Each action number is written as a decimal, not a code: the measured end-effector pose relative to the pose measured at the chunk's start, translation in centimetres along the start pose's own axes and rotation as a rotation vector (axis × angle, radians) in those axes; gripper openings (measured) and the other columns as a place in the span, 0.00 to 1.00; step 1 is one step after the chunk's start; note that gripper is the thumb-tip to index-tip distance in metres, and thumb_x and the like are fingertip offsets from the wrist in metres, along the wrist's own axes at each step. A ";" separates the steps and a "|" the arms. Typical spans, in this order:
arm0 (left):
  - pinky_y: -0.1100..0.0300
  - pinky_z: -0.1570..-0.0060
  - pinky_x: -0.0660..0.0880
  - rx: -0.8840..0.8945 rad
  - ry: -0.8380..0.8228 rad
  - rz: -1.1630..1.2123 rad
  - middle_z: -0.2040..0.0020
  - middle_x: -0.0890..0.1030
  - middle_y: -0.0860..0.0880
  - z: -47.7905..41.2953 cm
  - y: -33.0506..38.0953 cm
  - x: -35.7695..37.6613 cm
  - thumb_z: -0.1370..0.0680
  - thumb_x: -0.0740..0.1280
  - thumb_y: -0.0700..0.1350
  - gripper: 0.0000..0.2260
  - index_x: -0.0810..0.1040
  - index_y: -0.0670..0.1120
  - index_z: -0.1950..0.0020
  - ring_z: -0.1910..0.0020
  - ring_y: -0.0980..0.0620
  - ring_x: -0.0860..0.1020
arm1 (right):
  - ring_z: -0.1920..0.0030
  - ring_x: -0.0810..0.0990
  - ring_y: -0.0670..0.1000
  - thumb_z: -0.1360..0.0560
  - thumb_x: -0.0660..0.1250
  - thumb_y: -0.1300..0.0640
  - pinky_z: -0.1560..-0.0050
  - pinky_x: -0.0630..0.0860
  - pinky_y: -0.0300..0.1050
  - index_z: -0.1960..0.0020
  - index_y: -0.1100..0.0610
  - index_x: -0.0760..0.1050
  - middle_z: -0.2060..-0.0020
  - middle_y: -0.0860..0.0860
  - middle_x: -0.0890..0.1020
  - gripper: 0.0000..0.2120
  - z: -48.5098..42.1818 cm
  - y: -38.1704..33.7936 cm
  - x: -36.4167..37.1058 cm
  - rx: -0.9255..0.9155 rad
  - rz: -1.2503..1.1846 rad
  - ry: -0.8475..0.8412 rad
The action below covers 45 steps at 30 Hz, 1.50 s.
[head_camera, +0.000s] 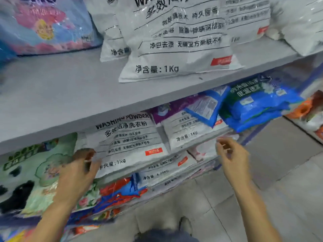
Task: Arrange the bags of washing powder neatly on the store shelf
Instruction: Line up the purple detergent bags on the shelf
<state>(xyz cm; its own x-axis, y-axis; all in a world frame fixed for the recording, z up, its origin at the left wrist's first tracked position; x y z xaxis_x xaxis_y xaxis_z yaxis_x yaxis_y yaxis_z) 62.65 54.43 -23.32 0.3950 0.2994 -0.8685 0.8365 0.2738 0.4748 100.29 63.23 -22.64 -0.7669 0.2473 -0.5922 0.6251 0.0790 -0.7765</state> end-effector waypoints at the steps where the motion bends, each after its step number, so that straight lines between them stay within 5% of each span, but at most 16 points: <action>1: 0.52 0.62 0.74 -0.017 -0.001 -0.037 0.59 0.81 0.38 0.0 0.4 0.9 0.25 0.69 0.47 0.14 0.77 0.39 0.45 0.68 0.43 0.79 | 0.56 0.77 0.53 0.25 0.66 0.56 0.58 0.73 0.48 0.52 0.56 0.78 0.56 0.54 0.82 0.05 -2.0 -0.1 0.8 -0.066 0.073 -0.048; 5: 0.44 0.49 0.73 -0.098 -0.011 -0.153 0.41 0.74 0.36 0.0 1.5 4.3 0.25 0.68 0.46 0.21 0.71 0.39 0.36 0.45 0.36 0.74 | 0.50 0.78 0.60 0.27 0.68 0.60 0.53 0.75 0.51 0.46 0.62 0.78 0.51 0.59 0.81 0.11 -9.0 -2.0 4.6 -0.429 0.257 -0.190; 10: 0.38 0.37 0.65 -0.172 -0.062 -0.261 0.28 0.61 0.37 0.6 1.3 7.2 0.24 0.66 0.52 0.30 0.61 0.42 0.27 0.31 0.34 0.63 | 0.65 0.81 0.62 0.39 0.76 0.62 0.64 0.77 0.51 0.57 0.64 0.79 0.65 0.62 0.82 0.13 -14.7 -4.4 9.2 -0.831 0.466 -0.233; 12: 0.39 0.32 0.58 -0.179 -0.075 -0.321 0.25 0.56 0.38 0.7 0.7 8.0 0.22 0.55 0.60 0.31 0.56 0.44 0.25 0.28 0.35 0.57 | 0.67 0.82 0.62 0.44 0.79 0.62 0.69 0.77 0.52 0.61 0.64 0.79 0.67 0.61 0.82 0.15 -16.0 -4.5 11.2 -0.936 0.602 -0.298; 14: 0.41 0.30 0.55 -0.159 -0.110 -0.355 0.24 0.52 0.40 0.9 0.0 8.6 0.23 0.43 0.66 0.35 0.51 0.46 0.24 0.26 0.37 0.53 | 0.60 0.82 0.64 0.42 0.79 0.61 0.64 0.79 0.56 0.57 0.65 0.79 0.61 0.62 0.83 0.18 -17.1 -4.0 12.7 -0.953 0.699 -0.389; 17: 0.39 0.31 0.57 -0.145 -0.129 -0.360 0.24 0.51 0.41 1.0 -0.6 9.1 0.23 0.40 0.67 0.34 0.50 0.46 0.24 0.27 0.38 0.53 | 0.45 0.78 0.67 0.28 0.70 0.56 0.46 0.73 0.60 0.44 0.68 0.75 0.48 0.65 0.80 0.18 -18.2 -2.4 14.1 -0.877 0.689 -0.503; 19: 0.40 0.30 0.55 -0.152 -0.133 -0.348 0.24 0.51 0.42 0.9 -0.6 9.2 0.22 0.41 0.66 0.34 0.51 0.46 0.24 0.26 0.40 0.52 | 0.50 0.80 0.66 0.24 0.64 0.54 0.49 0.74 0.58 0.46 0.67 0.76 0.52 0.65 0.81 0.16 -18.6 -2.0 14.5 -0.905 0.624 -0.467; 23: 0.41 0.31 0.57 -0.164 -0.118 -0.329 0.24 0.55 0.43 1.0 -0.5 9.3 0.23 0.42 0.66 0.33 0.55 0.46 0.25 0.27 0.39 0.56 | 0.67 0.80 0.62 0.28 0.66 0.65 0.62 0.72 0.46 0.62 0.65 0.77 0.69 0.61 0.80 0.05 -18.3 -3.1 13.8 -0.941 0.368 -0.316; 26: 0.40 0.31 0.58 -0.172 -0.109 -0.313 0.25 0.58 0.41 1.2 -0.2 9.2 0.23 0.42 0.66 0.33 0.56 0.47 0.25 0.28 0.38 0.59 | 0.56 0.81 0.63 0.23 0.60 0.56 0.54 0.74 0.49 0.53 0.65 0.79 0.58 0.62 0.83 0.13 -17.6 -4.1 12.5 -0.884 0.310 -0.324; 29: 0.41 0.30 0.55 -0.191 -0.112 -0.287 0.25 0.59 0.41 1.4 0.0 9.3 0.23 0.42 0.66 0.34 0.56 0.46 0.24 0.27 0.38 0.59 | 0.49 0.79 0.58 0.21 0.59 0.56 0.53 0.71 0.45 0.44 0.62 0.78 0.50 0.58 0.82 0.14 -15.8 -4.7 11.0 -0.711 0.145 -0.598; 33: 0.41 0.28 0.53 -0.251 -0.066 -0.257 0.25 0.58 0.41 1.9 1.1 9.1 0.24 0.47 0.63 0.33 0.54 0.46 0.24 0.26 0.39 0.55 | 0.60 0.75 0.37 0.25 0.56 0.54 0.56 0.70 0.31 0.44 0.50 0.78 0.60 0.41 0.80 0.15 -11.8 -5.6 8.4 -0.596 -0.167 -0.810; 36: 0.43 0.30 0.56 -0.227 -0.041 -0.168 0.27 0.63 0.39 3.0 3.7 9.2 0.26 0.53 0.64 0.37 0.58 0.42 0.25 0.28 0.38 0.60 | 0.63 0.75 0.39 0.23 0.59 0.56 0.59 0.71 0.36 0.54 0.49 0.78 0.64 0.47 0.81 0.10 -9.9 -6.0 7.2 -0.458 -0.317 -0.878; 39: 0.53 0.31 0.61 -0.292 -0.072 0.152 0.29 0.67 0.47 4.1 7.0 9.7 0.32 0.66 0.66 0.42 0.62 0.42 0.27 0.31 0.52 0.66 | 0.64 0.78 0.37 0.21 0.59 0.58 0.59 0.72 0.33 0.59 0.50 0.78 0.66 0.43 0.82 0.12 -8.3 -7.0 6.1 -0.265 -0.478 -0.936; 41: 0.61 0.45 0.73 -0.434 -0.139 0.486 0.51 0.83 0.52 4.7 9.7 8.8 0.34 0.75 0.58 0.27 0.76 0.41 0.45 0.52 0.61 0.78 | 0.63 0.80 0.39 0.22 0.59 0.58 0.59 0.74 0.32 0.58 0.49 0.79 0.65 0.41 0.84 0.12 -7.0 -7.7 5.4 -0.168 -0.534 -1.029; 43: 0.71 0.59 0.73 -0.467 -0.232 0.713 0.68 0.82 0.58 5.2 10.9 8.6 0.32 0.76 0.41 0.10 0.77 0.44 0.57 0.60 0.62 0.79 | 0.64 0.82 0.42 0.28 0.61 0.53 0.58 0.77 0.38 0.60 0.50 0.81 0.66 0.45 0.84 0.09 -6.4 -8.0 5.1 -0.036 -0.629 -1.108; 45: 0.73 0.60 0.73 -0.448 -0.202 0.939 0.57 0.83 0.57 5.5 11.3 7.7 0.39 0.78 0.45 0.26 0.75 0.40 0.45 0.50 0.57 0.79 | 0.64 0.83 0.49 0.33 0.64 0.52 0.55 0.78 0.47 0.60 0.52 0.82 0.65 0.50 0.85 0.09 -6.5 -8.3 5.0 0.172 -0.765 -1.142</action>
<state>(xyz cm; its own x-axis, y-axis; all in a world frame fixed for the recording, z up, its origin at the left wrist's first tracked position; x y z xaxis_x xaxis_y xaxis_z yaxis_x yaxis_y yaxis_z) 77.21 54.80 -25.45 0.9005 0.4196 -0.1138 -0.0373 0.3354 0.9413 92.25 70.09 -17.76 -0.6519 -0.7295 0.2069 0.0381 -0.3040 -0.9519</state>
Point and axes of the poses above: each hand's wrist, its own z-axis away from the middle knuckle, its own x-axis out of the palm, y = z × x, the point moved 3 cm from there along -z, towards the middle knuckle
